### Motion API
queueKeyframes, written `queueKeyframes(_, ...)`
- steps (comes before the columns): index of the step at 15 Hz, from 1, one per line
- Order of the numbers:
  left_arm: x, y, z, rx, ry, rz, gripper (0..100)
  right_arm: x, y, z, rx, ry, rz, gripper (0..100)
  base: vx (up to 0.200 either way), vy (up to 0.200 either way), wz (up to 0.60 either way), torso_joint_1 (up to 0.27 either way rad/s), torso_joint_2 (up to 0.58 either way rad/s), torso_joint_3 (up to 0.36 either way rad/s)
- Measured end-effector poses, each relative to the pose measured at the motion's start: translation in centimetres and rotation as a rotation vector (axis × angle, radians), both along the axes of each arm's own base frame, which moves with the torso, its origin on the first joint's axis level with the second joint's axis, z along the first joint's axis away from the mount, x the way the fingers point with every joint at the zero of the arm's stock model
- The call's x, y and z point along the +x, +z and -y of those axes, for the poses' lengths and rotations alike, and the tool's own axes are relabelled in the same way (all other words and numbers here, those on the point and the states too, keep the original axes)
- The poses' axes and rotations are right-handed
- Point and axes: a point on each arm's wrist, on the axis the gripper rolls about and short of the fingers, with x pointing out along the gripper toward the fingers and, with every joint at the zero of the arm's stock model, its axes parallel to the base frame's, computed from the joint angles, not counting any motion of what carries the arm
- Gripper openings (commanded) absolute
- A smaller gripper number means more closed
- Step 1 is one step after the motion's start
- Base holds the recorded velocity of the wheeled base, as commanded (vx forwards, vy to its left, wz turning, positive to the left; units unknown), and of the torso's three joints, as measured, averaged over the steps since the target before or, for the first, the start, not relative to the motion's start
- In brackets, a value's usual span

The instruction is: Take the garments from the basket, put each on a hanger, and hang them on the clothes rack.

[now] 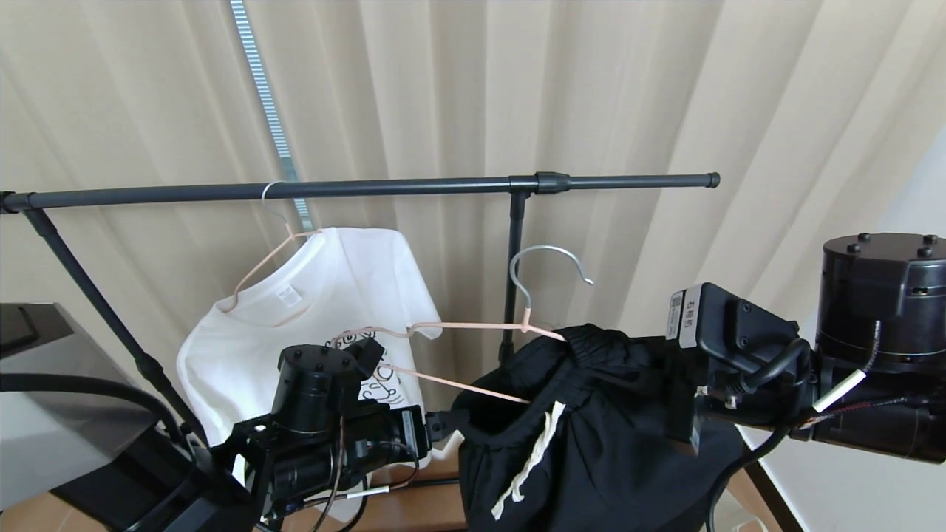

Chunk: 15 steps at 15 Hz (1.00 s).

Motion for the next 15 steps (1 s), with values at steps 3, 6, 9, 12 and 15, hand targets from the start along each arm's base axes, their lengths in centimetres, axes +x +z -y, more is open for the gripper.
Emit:
queueKeyframes(3,0.9,-0.3,0.8,-0.003,-0.004,0.008,100,-0.2,0.2,0.0,0.011,0.002,0.0,0,0.0,0.0,0.0,0.0,0.0,0.0)
queueKeyframes(6,1.9,-0.6,1.5,0.011,0.033,0.032,100,-0.5,0.4,-0.2,0.019,0.013,0.0,0,0.0,0.0,0.0,0.0,0.0,0.0)
queueKeyframes(9,2.1,-0.7,2.0,-0.005,0.036,0.075,100,-0.5,0.6,-0.3,0.021,-0.013,0.003,0,0.0,0.0,0.0,0.0,0.0,0.0)
queueKeyframes(12,1.1,-0.6,1.9,-0.027,0.002,0.177,100,-0.1,0.9,-0.5,0.066,-0.044,-0.038,0,0.0,0.0,0.0,0.0,0.0,0.0)
queueKeyframes(15,-0.2,0.2,1.2,-0.042,-0.02,0.265,100,0.9,1.1,-0.3,0.077,-0.074,-0.047,0,0.0,0.0,0.0,0.0,0.0,0.0)
